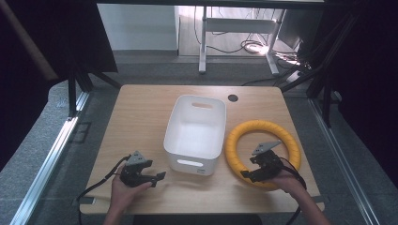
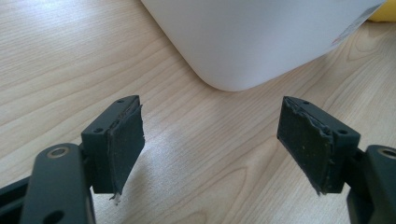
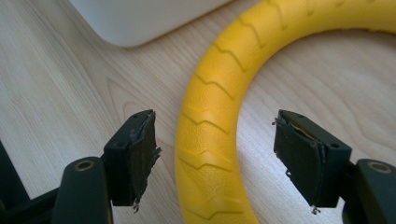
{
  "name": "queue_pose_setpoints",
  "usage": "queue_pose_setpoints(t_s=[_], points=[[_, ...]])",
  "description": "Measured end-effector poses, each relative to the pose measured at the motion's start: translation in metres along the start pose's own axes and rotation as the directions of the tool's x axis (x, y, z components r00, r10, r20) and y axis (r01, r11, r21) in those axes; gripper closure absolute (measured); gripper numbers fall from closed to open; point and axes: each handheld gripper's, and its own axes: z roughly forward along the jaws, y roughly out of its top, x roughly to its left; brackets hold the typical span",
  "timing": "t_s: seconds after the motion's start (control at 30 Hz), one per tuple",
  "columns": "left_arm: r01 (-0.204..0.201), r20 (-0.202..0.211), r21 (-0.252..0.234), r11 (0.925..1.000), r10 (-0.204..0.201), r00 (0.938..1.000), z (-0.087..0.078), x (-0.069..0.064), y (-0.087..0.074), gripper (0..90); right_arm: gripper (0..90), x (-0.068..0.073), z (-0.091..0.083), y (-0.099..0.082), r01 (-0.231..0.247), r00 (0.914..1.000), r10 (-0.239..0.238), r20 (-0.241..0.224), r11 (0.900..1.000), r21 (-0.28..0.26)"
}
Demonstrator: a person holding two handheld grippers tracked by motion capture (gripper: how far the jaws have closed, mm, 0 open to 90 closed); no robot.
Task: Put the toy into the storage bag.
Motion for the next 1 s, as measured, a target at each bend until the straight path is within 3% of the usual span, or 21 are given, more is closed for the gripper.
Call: queue_pose_setpoints(t_s=[0.3, 0.33, 0.37, 0.4, 0.83, 0.87, 0.97, 1.0], points=[[-0.001, 0.000, 0.001, 1.0000, 0.001, 1.0000, 0.000, 0.000, 0.000, 23.1, 31.1, 0.003, 0.010, 0.005, 0.022, 0.9997, -0.023, 0.003, 0.9956, 0.091], [-0.002, 0.000, 0.003, 1.0000, 0.002, 1.0000, 0.001, 0.000, 0.000, 23.1, 32.1, 0.003, 0.013, 0.007, 0.031, 0.9994, -0.033, 0.013, 0.9907, 0.133], [-0.002, 0.000, 0.003, 1.0000, 0.002, 1.0000, 0.001, 0.000, 0.000, 23.1, 32.1, 0.003, 0.013, 0.007, 0.031, 0.9994, -0.033, 0.013, 0.9907, 0.133], [-0.002, -0.001, 0.006, 1.0000, 0.002, 1.0000, 0.001, 0.000, 0.000, 23.1, 33.4, 0.003, 0.016, 0.008, 0.035, 0.9991, -0.038, 0.018, 0.9856, 0.165], [-0.002, 0.000, 0.013, 0.9999, 0.002, 1.0000, 0.004, -0.001, -0.001, 23.0, 38.8, 0.001, 0.030, 0.011, 0.059, 0.9982, -0.060, -0.006, 0.9522, 0.300], [-0.004, 0.000, 0.014, 0.9999, 0.004, 1.0000, 0.004, -0.001, -0.001, 23.0, 39.8, 0.002, 0.032, 0.013, 0.062, 0.9979, -0.065, -0.002, 0.9411, 0.333], [-0.004, -0.002, 0.012, 0.9999, 0.004, 1.0000, 0.004, -0.001, -0.001, 23.1, 41.2, 0.003, 0.034, 0.014, 0.066, 0.9976, -0.069, -0.005, 0.9348, 0.349], [-0.001, -0.005, 0.001, 1.0000, 0.001, 1.0000, 0.003, -0.001, -0.001, 23.1, 42.9, 0.003, 0.036, 0.016, 0.072, 0.9972, -0.075, -0.007, 0.9281, 0.365]])
